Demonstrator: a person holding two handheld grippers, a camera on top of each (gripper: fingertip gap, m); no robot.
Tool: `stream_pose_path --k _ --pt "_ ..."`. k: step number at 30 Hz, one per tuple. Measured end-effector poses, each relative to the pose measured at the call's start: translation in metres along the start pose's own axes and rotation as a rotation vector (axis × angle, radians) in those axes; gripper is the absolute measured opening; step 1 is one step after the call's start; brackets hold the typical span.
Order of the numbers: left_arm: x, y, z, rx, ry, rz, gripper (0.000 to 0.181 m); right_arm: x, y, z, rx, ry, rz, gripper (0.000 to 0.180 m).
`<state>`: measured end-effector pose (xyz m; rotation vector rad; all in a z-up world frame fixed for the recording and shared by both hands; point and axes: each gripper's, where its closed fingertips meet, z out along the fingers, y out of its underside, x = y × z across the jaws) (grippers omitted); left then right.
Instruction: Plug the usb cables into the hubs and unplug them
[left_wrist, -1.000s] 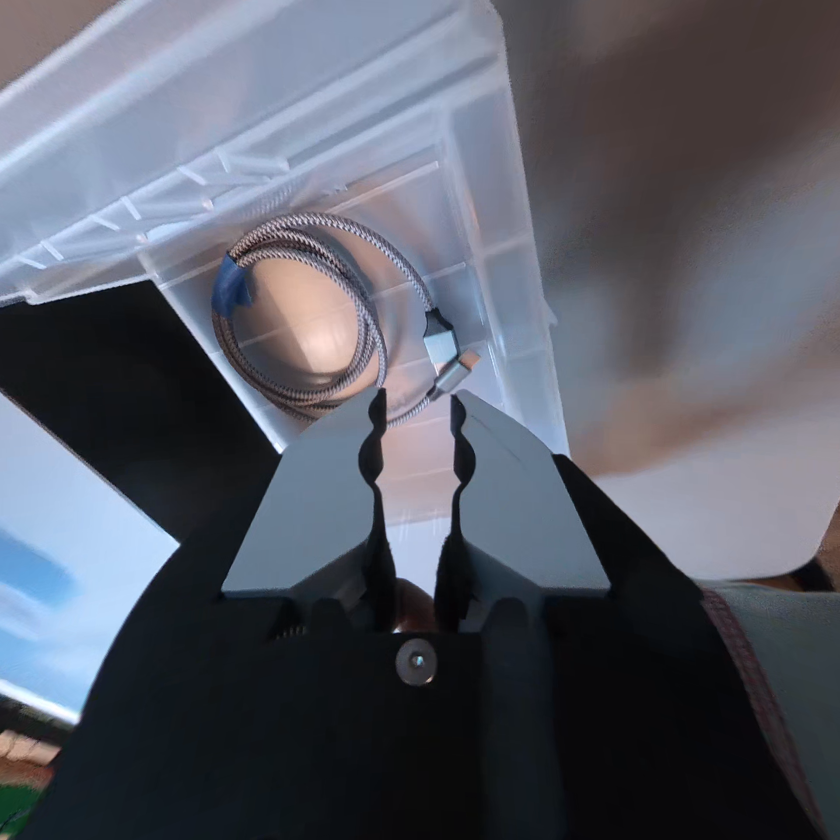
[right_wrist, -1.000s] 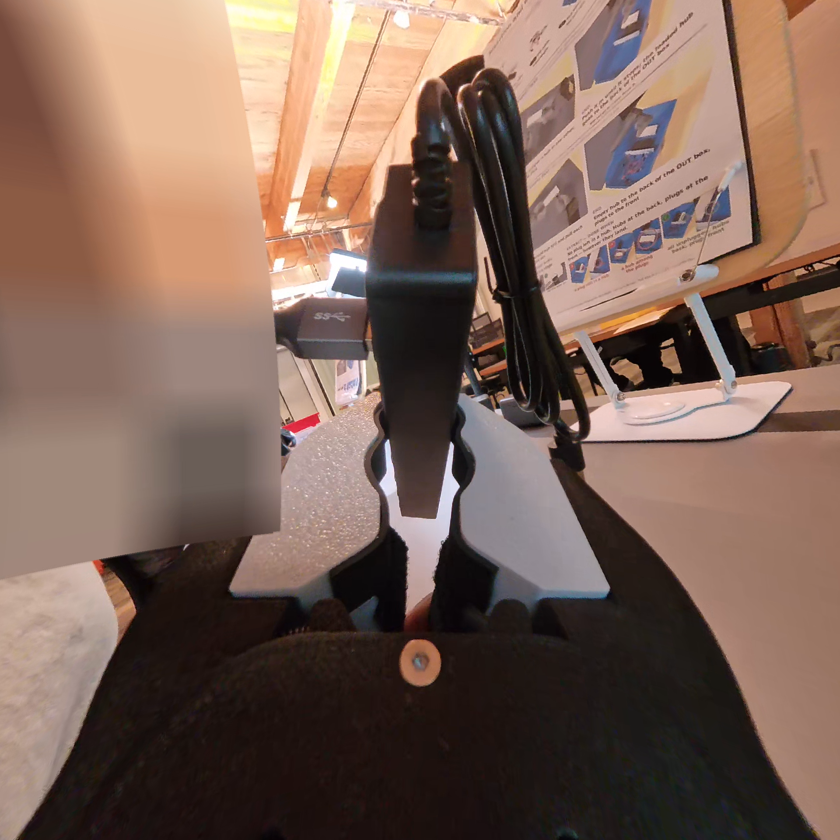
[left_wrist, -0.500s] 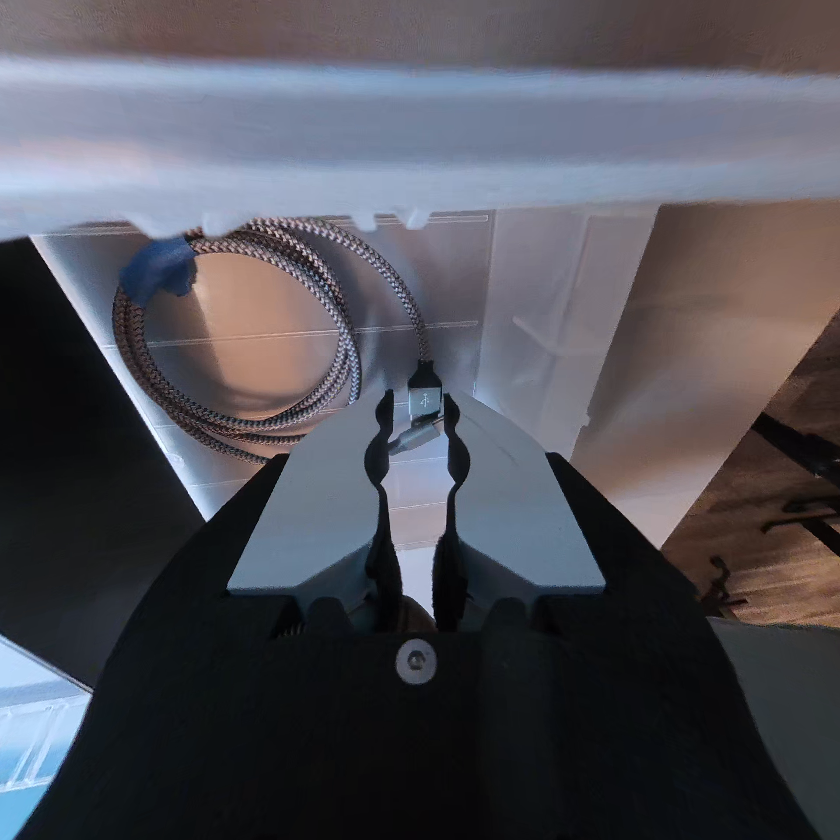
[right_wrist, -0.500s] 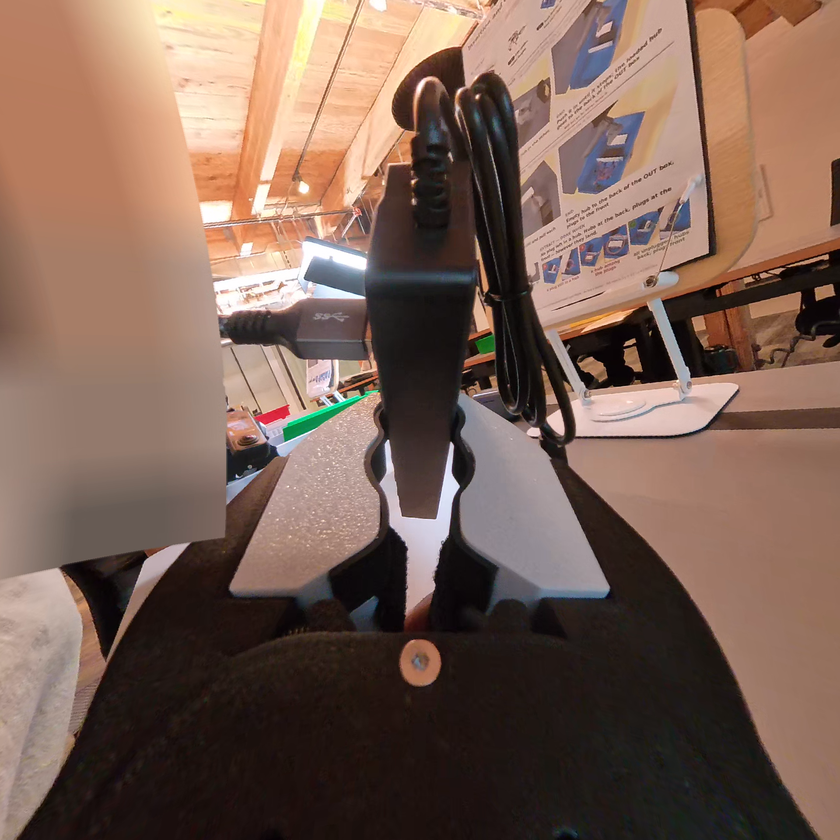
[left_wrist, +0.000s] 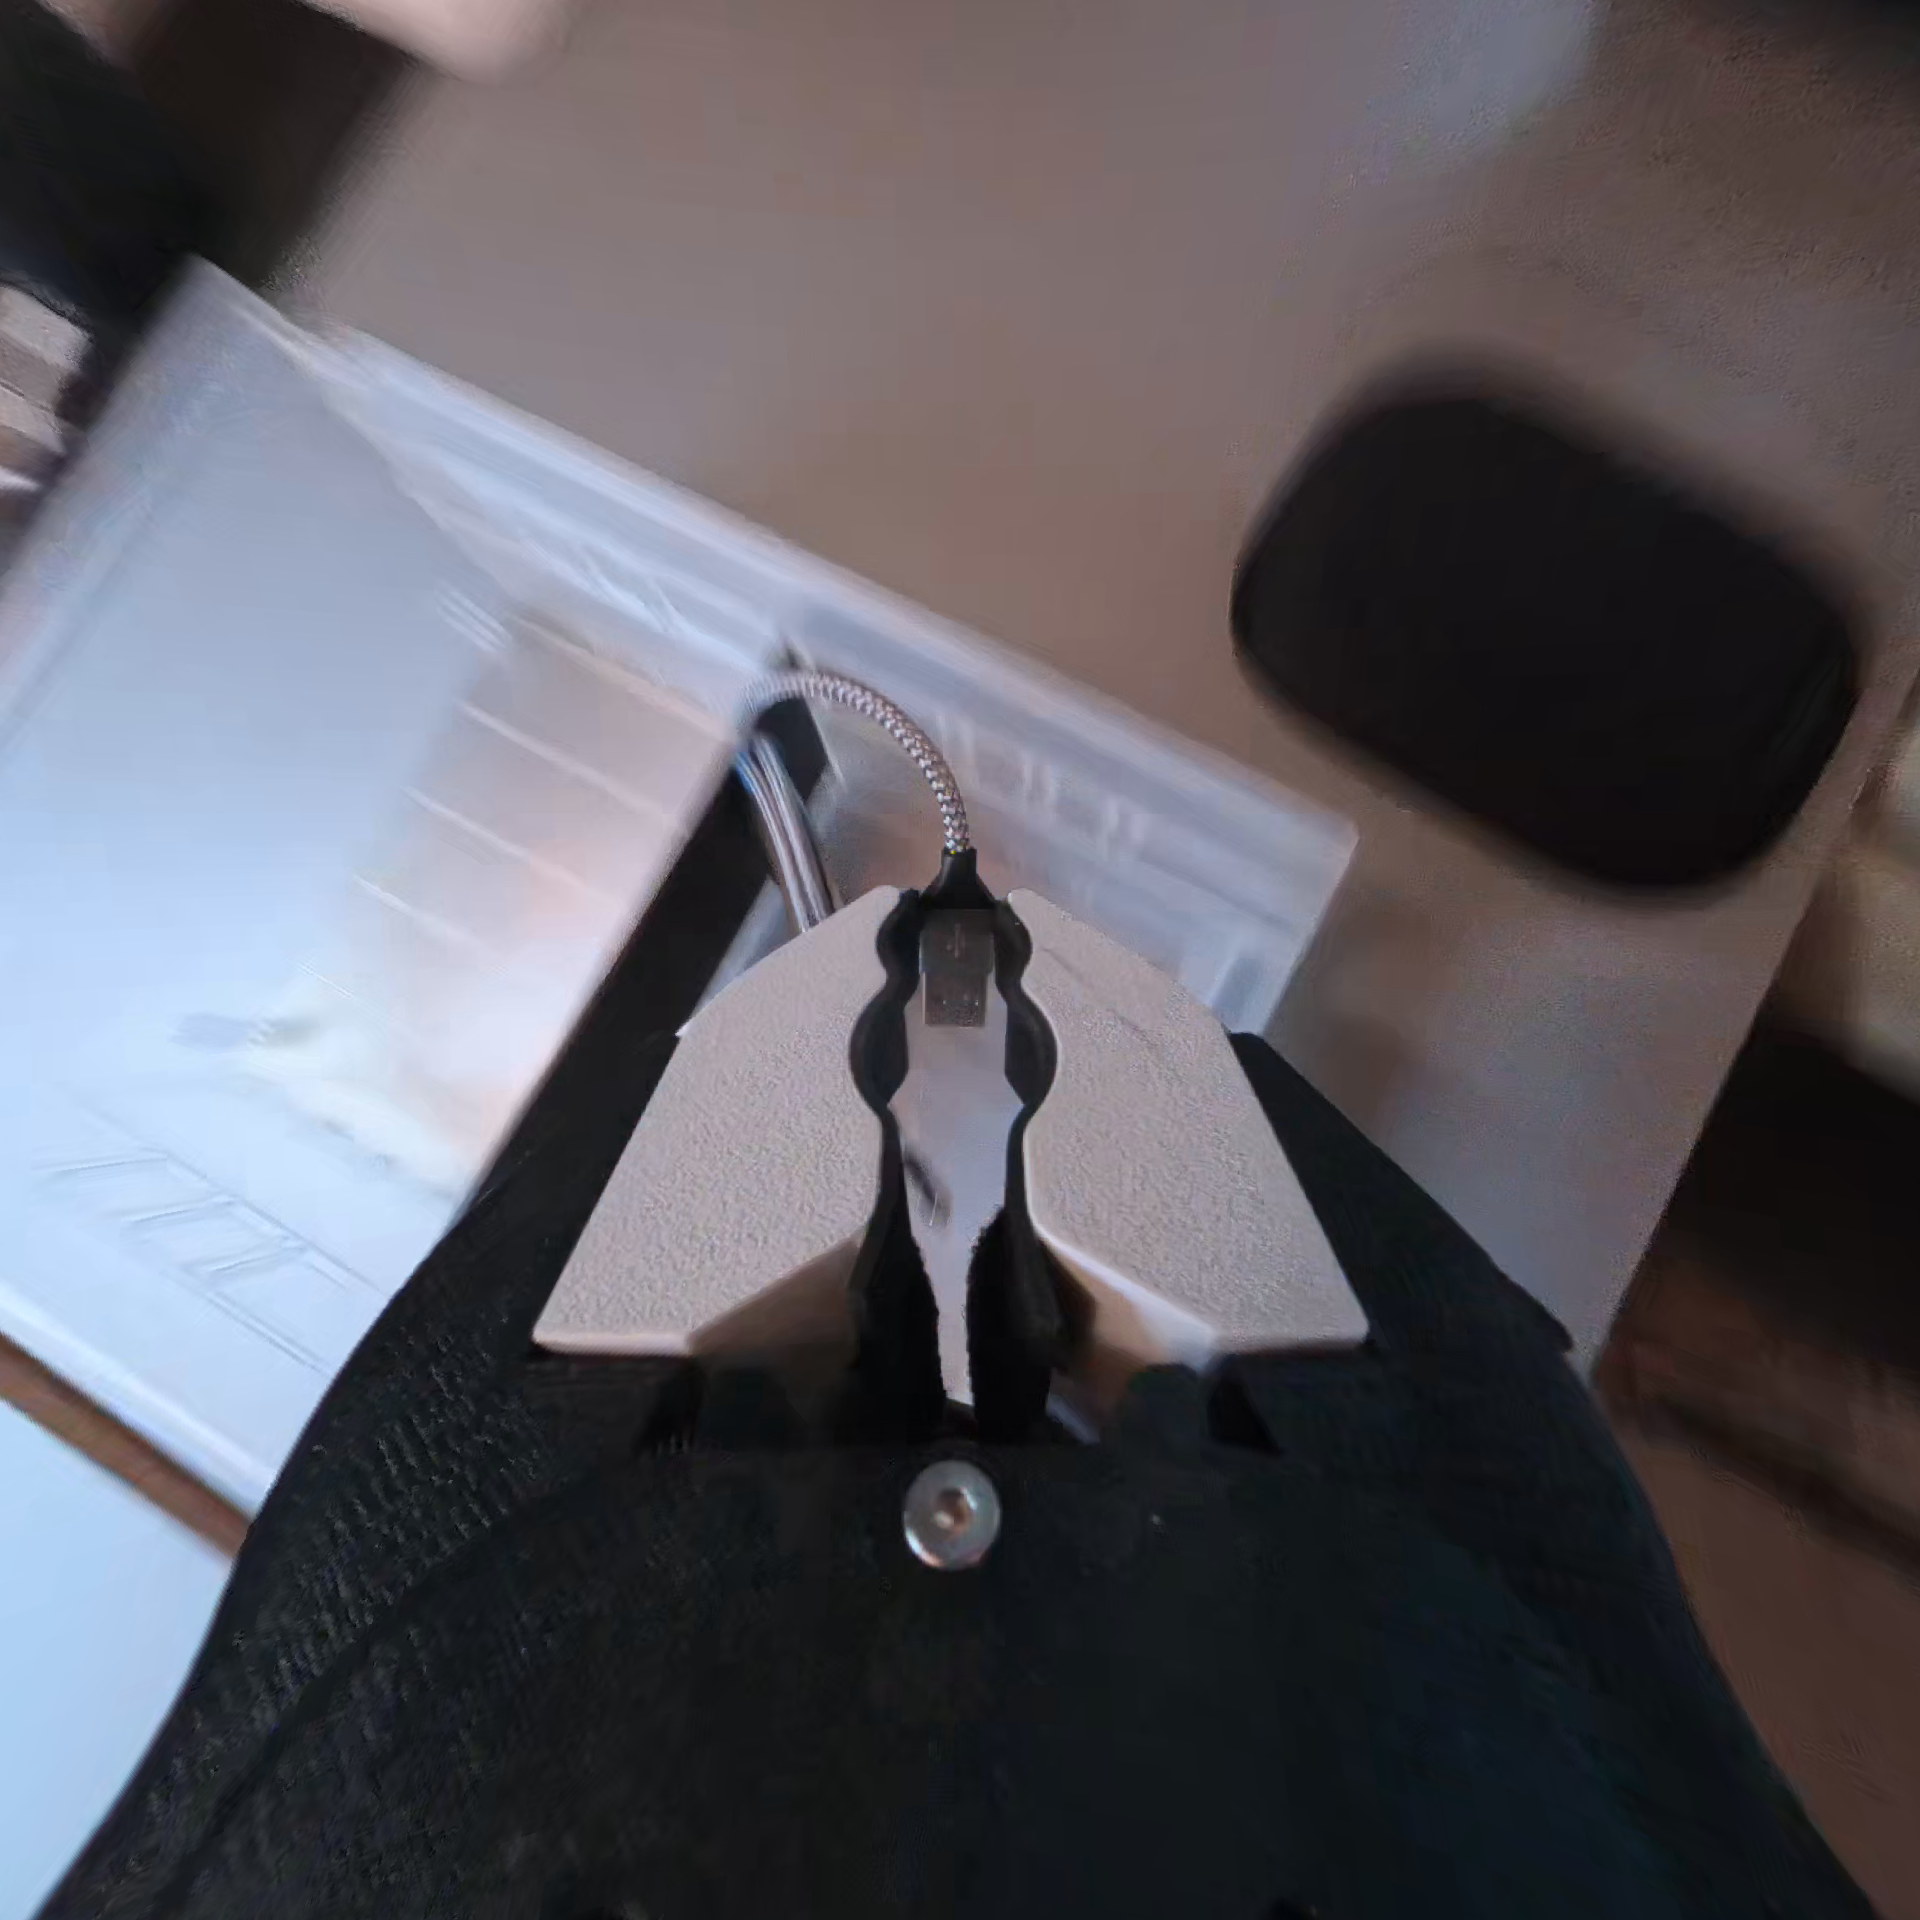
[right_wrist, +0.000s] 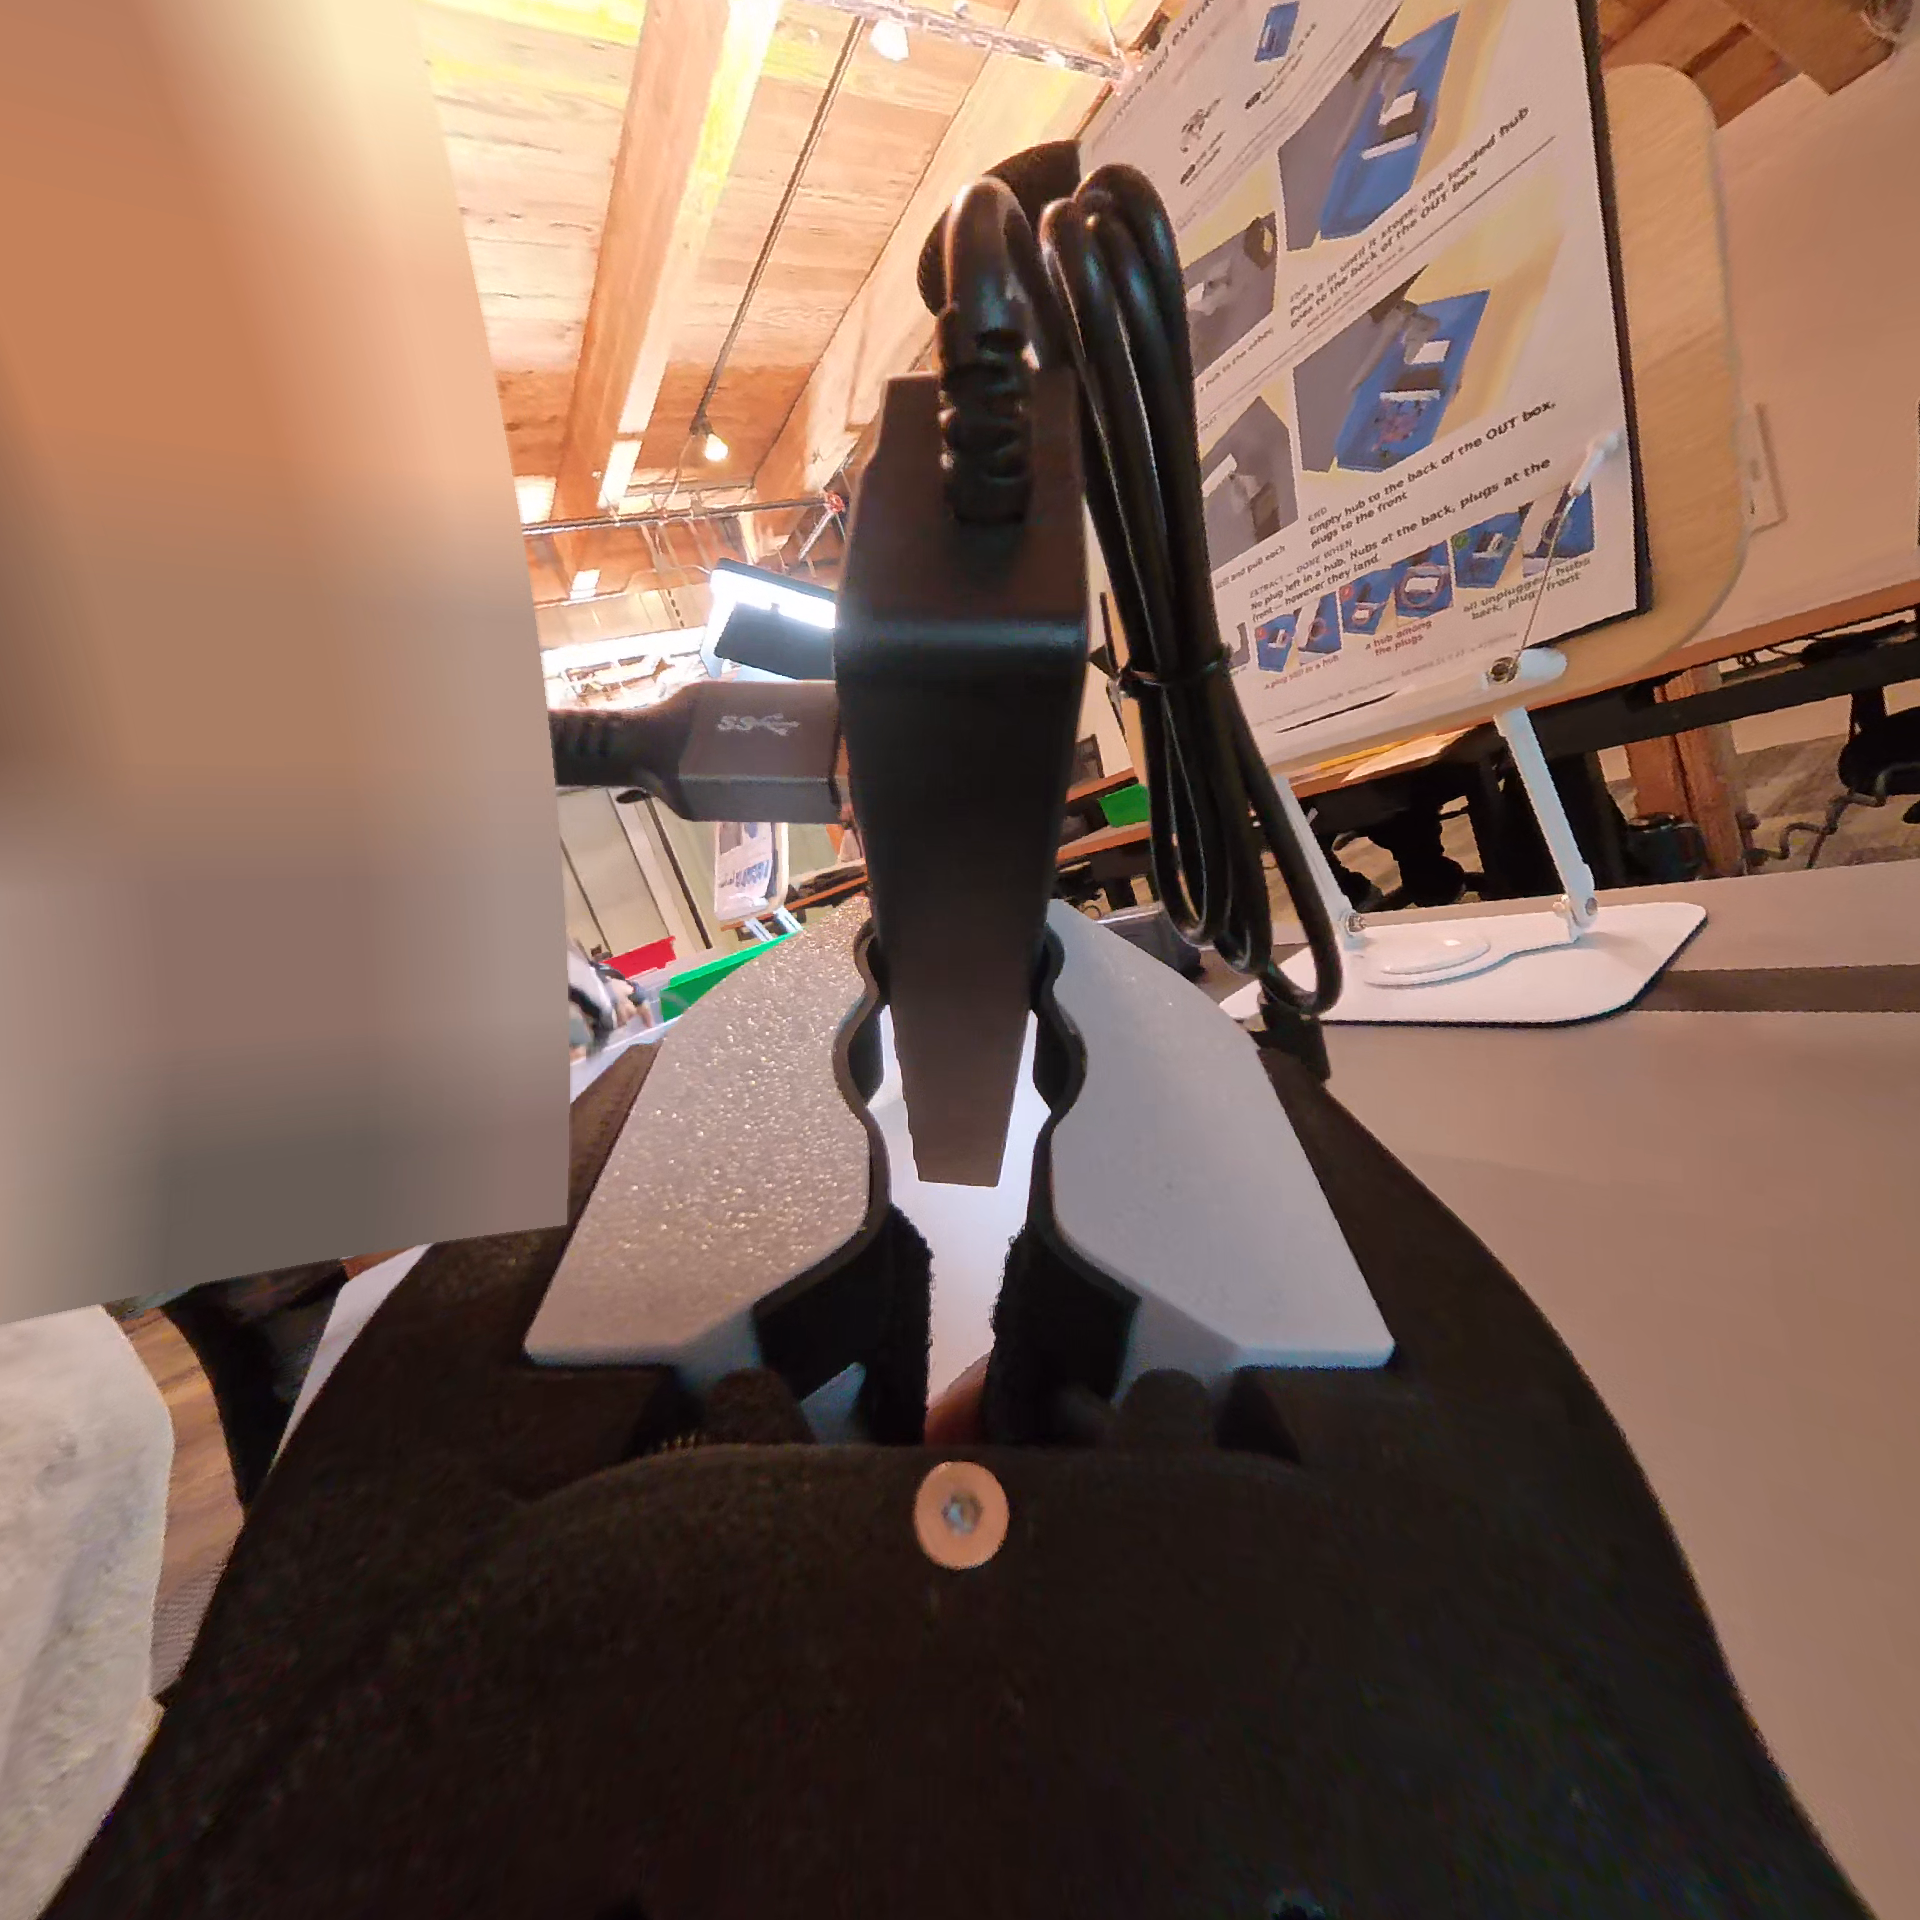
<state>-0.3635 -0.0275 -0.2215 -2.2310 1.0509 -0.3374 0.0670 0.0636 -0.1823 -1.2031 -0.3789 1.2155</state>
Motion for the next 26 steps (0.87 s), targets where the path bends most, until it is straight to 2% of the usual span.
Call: stream_pose_path --k 4,7,8,13,17,20,23,26 --pt "-0.009 -0.082 -0.078 0.838 -0.044 -0.339 0.014 -0.004 -0.001 0.002 0.008 -0.022 0.010 0.025" --pt "-0.008 -0.098 -0.133 1.440 0.064 -0.589 0.014 -0.007 -0.002 0.003 0.015 -0.038 0.023 0.025" --pt "-0.004 -0.098 -0.142 1.590 0.117 -0.633 0.014 -0.008 -0.002 0.003 0.018 -0.043 0.031 0.025" --pt "0.034 -0.116 -0.152 2.061 0.280 -0.679 0.015 -0.010 -0.004 0.004 0.036 -0.048 0.097 0.025" --pt "0.054 -0.139 -0.145 2.235 0.423 -0.763 0.014 -0.009 -0.009 0.003 0.065 -0.037 0.146 0.025" --pt "0.069 -0.155 -0.143 2.295 0.520 -0.741 0.014 -0.007 -0.014 0.002 0.102 -0.028 0.208 0.025" --pt "0.086 -0.173 -0.132 2.266 0.500 -0.660 0.014 -0.008 -0.017 0.000 0.129 -0.031 0.283 0.025" --pt "0.115 -0.201 -0.110 2.153 0.443 -0.504 0.014 -0.008 -0.015 0.002 0.125 -0.024 0.348 0.025"
